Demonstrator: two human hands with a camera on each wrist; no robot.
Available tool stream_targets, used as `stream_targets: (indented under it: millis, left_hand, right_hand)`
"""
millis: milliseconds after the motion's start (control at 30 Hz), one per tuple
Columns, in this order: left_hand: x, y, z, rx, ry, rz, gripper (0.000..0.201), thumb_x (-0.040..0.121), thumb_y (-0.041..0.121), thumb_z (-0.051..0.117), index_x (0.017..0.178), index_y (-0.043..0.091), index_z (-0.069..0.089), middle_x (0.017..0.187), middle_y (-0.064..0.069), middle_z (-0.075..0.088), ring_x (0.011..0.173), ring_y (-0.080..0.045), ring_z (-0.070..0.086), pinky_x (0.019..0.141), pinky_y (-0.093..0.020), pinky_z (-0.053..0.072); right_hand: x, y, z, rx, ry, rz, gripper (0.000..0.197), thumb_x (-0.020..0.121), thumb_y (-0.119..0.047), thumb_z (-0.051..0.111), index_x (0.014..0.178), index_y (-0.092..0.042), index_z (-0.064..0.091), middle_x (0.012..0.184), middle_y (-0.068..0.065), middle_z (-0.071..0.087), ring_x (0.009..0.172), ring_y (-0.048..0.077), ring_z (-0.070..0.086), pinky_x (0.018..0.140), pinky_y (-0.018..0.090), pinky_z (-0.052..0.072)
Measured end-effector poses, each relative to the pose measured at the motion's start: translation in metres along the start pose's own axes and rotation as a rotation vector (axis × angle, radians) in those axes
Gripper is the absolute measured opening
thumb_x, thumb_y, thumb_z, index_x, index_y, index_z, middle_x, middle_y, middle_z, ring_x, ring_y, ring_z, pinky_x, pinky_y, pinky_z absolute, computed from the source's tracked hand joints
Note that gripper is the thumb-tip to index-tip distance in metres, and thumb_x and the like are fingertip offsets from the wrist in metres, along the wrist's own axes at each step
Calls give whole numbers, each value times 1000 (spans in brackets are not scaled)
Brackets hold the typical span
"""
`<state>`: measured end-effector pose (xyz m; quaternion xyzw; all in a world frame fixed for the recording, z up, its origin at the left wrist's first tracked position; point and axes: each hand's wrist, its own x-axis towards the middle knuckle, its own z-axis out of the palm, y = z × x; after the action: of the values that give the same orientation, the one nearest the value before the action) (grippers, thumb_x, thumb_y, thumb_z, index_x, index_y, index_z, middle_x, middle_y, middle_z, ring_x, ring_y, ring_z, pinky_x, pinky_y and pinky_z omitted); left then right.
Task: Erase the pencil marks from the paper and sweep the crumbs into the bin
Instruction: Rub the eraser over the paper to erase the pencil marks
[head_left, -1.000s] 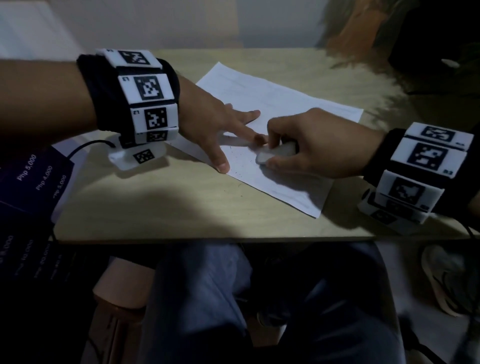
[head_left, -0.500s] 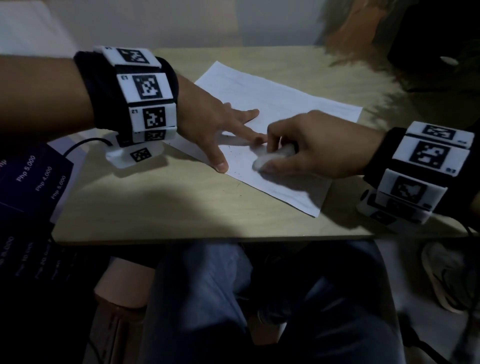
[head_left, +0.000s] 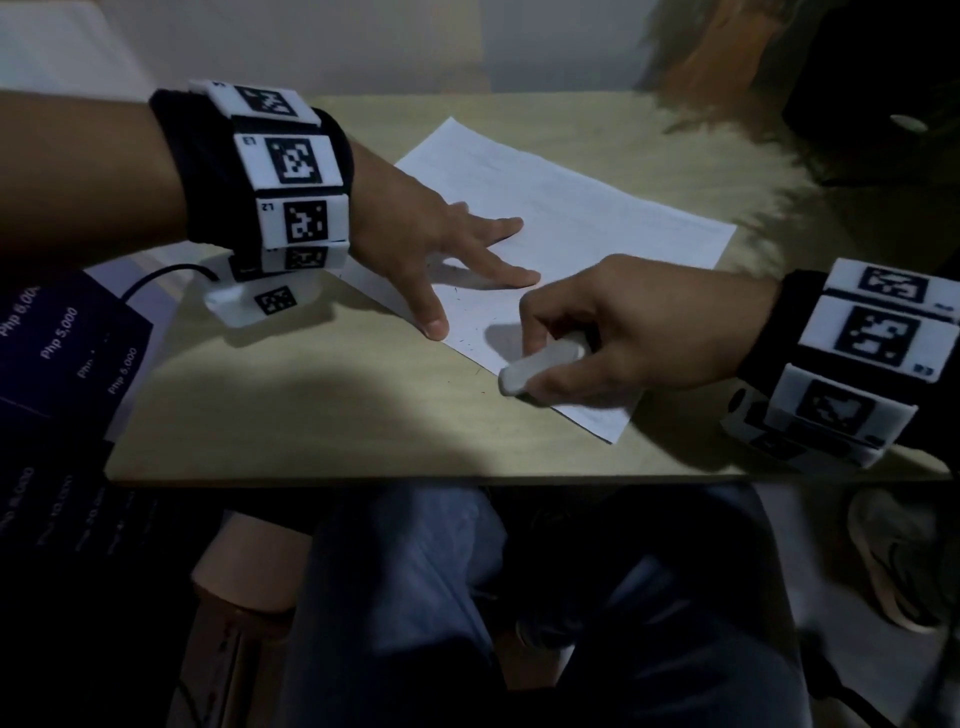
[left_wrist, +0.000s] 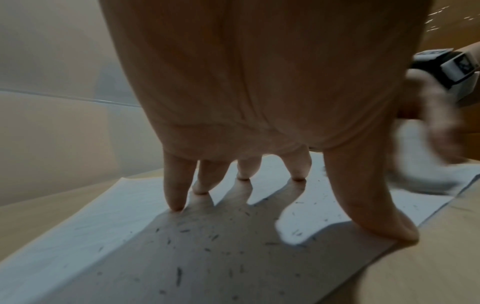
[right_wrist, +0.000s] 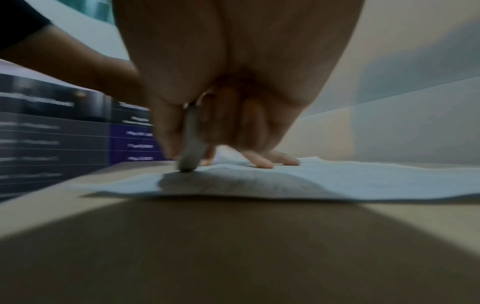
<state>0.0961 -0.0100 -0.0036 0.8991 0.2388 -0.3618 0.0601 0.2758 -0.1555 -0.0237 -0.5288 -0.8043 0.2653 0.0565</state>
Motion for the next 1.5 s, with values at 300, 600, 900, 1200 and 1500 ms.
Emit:
stream_targets:
  millis: [300, 600, 900, 1200, 1500]
  left_hand:
    - [0, -1, 1, -42, -5, 9, 92, 80, 66, 65, 142, 75, -2, 159, 27, -31, 156, -17, -10, 124, -44, 8]
    - [-2, 4, 1, -85, 89, 17, 89, 86, 50, 72, 151, 62, 13, 166, 20, -14, 155, -13, 12, 120, -35, 17]
    - [-5, 6, 0, -87, 61, 20, 90, 82, 65, 65, 151, 64, 7, 165, 21, -19, 156, -17, 8, 124, -41, 15]
    - [-3, 10, 4, -59, 90, 33, 92, 84, 62, 67, 154, 57, 7, 167, 16, -15, 156, -23, 8, 124, -45, 15]
    - [-2, 8, 3, -38, 62, 19, 97, 82, 66, 66, 152, 62, 0, 165, 22, -21, 157, -19, 2, 125, -45, 13]
  right_hand:
    - [2, 3, -1, -53, 83, 28, 27, 79, -52, 70, 87, -28, 61, 69, -7, 60, 64, 8, 55, 57, 20, 39]
    - [5, 8, -2, -100, 173, 47, 28, 80, -51, 71, 88, -26, 62, 64, -8, 56, 62, 5, 53, 58, 24, 37]
    - [4, 8, -4, -129, 219, 71, 31, 78, -53, 66, 90, -25, 63, 67, -9, 58, 62, 5, 52, 58, 27, 35]
    - [3, 10, -4, -165, 243, 67, 33, 80, -56, 64, 90, -24, 63, 64, -9, 56, 60, 5, 51, 56, 21, 35]
    - [5, 10, -3, -145, 239, 95, 35, 78, -60, 65, 88, -26, 63, 66, -10, 58, 61, 3, 52, 61, 31, 36]
